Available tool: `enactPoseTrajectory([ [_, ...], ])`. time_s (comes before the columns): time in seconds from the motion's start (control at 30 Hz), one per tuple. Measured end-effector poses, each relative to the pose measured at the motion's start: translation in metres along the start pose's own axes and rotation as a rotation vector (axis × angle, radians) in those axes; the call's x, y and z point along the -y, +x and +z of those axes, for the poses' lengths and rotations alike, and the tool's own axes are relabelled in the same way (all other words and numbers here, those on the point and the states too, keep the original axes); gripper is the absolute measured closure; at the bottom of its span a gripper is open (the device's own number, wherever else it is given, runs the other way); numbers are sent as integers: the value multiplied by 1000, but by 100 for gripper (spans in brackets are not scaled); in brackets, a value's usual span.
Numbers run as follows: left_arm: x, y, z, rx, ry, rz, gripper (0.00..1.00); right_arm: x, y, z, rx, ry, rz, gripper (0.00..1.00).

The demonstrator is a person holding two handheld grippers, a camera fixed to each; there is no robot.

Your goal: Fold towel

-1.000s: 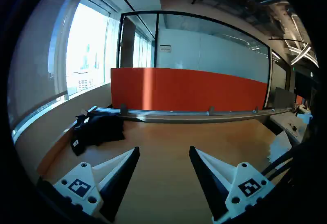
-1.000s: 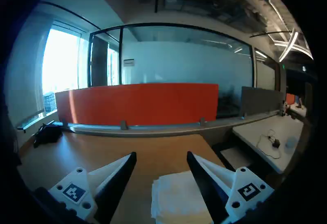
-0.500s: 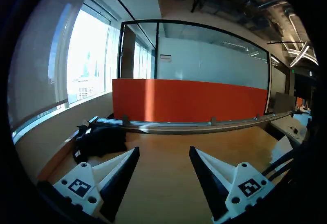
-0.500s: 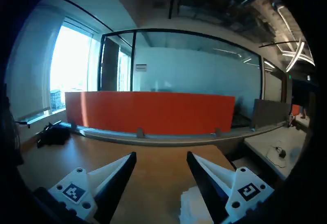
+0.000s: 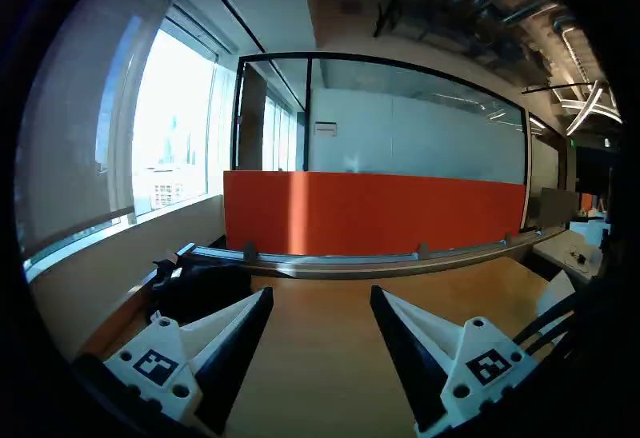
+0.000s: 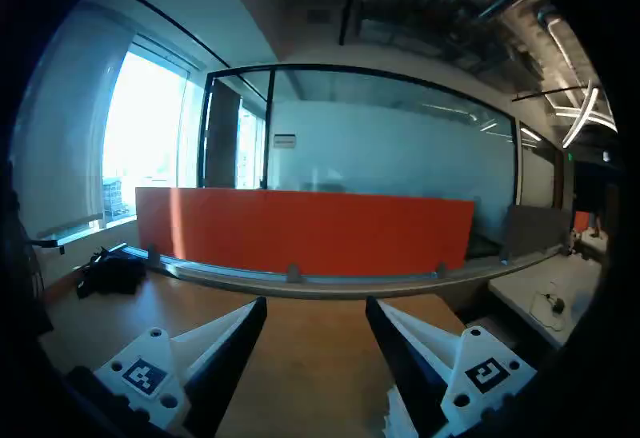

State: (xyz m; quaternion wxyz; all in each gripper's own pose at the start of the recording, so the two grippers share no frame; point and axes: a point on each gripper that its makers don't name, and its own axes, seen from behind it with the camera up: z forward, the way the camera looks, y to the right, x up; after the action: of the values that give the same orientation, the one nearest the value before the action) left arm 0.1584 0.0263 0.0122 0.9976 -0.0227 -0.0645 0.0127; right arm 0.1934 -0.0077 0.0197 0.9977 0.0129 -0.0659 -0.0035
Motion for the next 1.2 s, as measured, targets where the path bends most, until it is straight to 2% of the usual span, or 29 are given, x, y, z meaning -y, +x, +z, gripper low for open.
enactPoseTrajectory([
  [0.37,-2,-11,4,-20,-39,11,10,19,0,-6,20,6,45,4],
  [0.6,8,-25,8,-49,-29,32,10,25,4,-9,11,5,42,4],
  [0.77,19,-45,7,-63,-14,42,10,28,5,-9,1,-4,43,4],
  [0.97,31,-69,8,-89,-1,17,11,36,-2,-8,-9,-8,47,4],
  [1.2,39,-100,8,-106,11,11,10,48,-15,-6,-14,-4,48,4],
])
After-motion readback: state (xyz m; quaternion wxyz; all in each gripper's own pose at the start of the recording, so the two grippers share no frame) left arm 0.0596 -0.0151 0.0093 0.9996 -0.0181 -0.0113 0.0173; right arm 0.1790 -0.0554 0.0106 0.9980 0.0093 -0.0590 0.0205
